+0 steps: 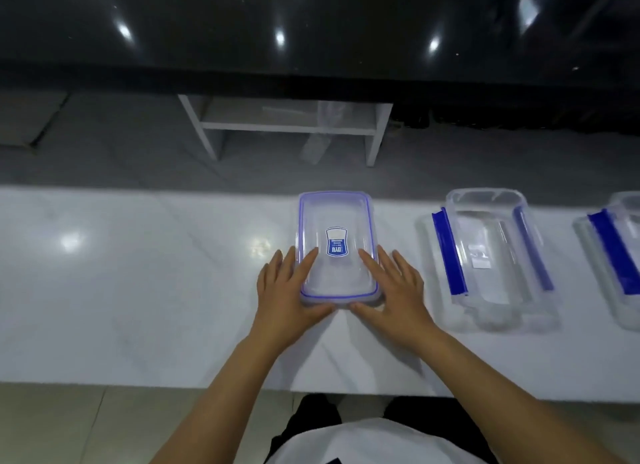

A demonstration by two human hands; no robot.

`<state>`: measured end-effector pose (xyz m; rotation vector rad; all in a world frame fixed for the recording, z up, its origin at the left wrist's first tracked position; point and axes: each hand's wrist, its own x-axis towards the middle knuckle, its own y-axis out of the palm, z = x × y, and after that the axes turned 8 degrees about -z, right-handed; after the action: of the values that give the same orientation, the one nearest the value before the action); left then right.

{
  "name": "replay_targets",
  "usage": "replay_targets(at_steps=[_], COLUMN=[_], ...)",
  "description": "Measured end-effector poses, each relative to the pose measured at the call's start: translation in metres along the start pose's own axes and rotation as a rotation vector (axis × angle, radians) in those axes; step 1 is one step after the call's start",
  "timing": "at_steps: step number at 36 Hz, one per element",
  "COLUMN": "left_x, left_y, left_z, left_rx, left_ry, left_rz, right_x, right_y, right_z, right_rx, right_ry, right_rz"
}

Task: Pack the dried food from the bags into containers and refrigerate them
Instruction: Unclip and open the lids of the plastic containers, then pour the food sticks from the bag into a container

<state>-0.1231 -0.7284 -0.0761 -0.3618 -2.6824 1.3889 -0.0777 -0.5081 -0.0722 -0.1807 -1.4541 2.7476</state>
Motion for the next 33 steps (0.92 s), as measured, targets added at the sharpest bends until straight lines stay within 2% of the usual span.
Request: replay_targets(at_steps=[6, 13, 16, 19, 23, 27, 33], left_x=[0.002, 0.004, 0.004, 0.002, -0.003, -0.018, -0.052], left_y=[0.002, 0.000, -0.008, -0.025, -0.036, -0.023, 0.039], left_z=[-0.002, -0.002, -0.011, -0.031, -0.086, -0.166, -0.287], left_rx=[-0.045, 0.009, 0.025, 0.008, -0.016, -0.004, -0.026], left_ry=[-0.021, -0.027, -0.065, -0.045, 0.032, 0.139, 0.379], left_rz=[0.021, 0.068, 0.086, 0.061, 0.022, 0.034, 0.120], right_x=[0.003, 0.001, -0.003, -0.018, -0.061, -0.116, -0.216], right_y=[-0.003, -0.006, -0.019, -0.045, -0.090, -0.146, -0.230], right_z=[-0.001, 0.000, 0.007, 0.011, -0.001, -0.041, -0.138], right_rx=[0.028, -0.028, -0.024, -0.041, -0.078, -0.121, -0.176], right_ry=[0.036, 0.025, 0.059, 0.039, -0.019, -0.010, 0.223], right_rz=[0.027, 0.079, 0.129, 0.109, -0.063, -0.240, -0.377])
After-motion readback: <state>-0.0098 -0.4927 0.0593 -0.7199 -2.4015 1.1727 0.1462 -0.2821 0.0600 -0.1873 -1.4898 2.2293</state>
